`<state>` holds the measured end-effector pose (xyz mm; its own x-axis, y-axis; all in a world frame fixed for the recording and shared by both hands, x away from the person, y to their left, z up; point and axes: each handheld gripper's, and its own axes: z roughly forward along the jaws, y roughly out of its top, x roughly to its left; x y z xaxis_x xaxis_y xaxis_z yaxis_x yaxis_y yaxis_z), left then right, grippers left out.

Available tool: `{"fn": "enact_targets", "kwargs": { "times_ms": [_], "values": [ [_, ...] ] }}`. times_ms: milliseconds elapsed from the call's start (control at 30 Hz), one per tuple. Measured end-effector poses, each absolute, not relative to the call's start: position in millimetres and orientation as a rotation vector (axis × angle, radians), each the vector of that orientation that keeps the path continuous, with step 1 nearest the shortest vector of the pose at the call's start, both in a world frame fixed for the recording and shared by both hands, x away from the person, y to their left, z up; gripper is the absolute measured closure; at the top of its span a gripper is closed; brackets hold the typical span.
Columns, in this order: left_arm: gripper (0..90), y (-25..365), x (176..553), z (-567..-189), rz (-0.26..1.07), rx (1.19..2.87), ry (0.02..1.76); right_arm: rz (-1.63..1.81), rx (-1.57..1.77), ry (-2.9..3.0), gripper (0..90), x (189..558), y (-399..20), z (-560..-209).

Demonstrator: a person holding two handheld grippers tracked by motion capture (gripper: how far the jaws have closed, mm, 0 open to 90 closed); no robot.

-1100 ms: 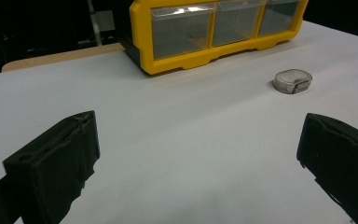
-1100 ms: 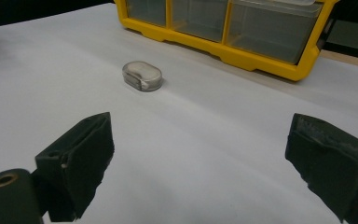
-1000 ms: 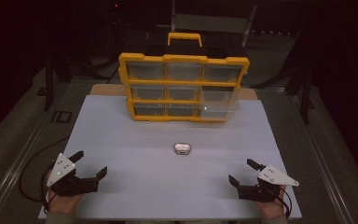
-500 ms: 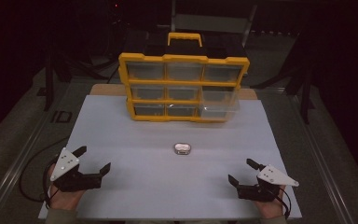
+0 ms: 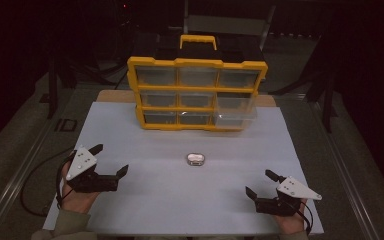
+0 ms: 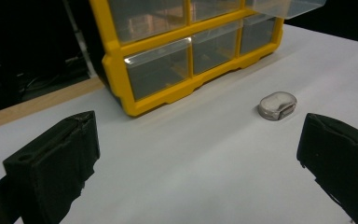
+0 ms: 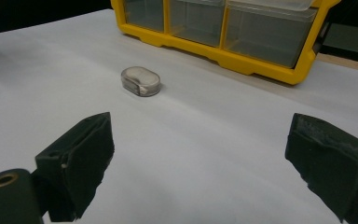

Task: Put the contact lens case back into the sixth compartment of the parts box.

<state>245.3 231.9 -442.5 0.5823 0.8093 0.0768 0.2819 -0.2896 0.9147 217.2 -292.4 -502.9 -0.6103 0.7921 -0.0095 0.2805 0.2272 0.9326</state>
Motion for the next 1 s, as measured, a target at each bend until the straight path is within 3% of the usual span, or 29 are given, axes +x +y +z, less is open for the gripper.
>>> {"fn": "enact_targets", "kwargs": {
  "times_ms": [1000],
  "values": [
    [0.0,185,289,-437,0.622,1.969,0.799,1.372,0.993,2.018,7.6,217,-294,-502]
  ]
}}
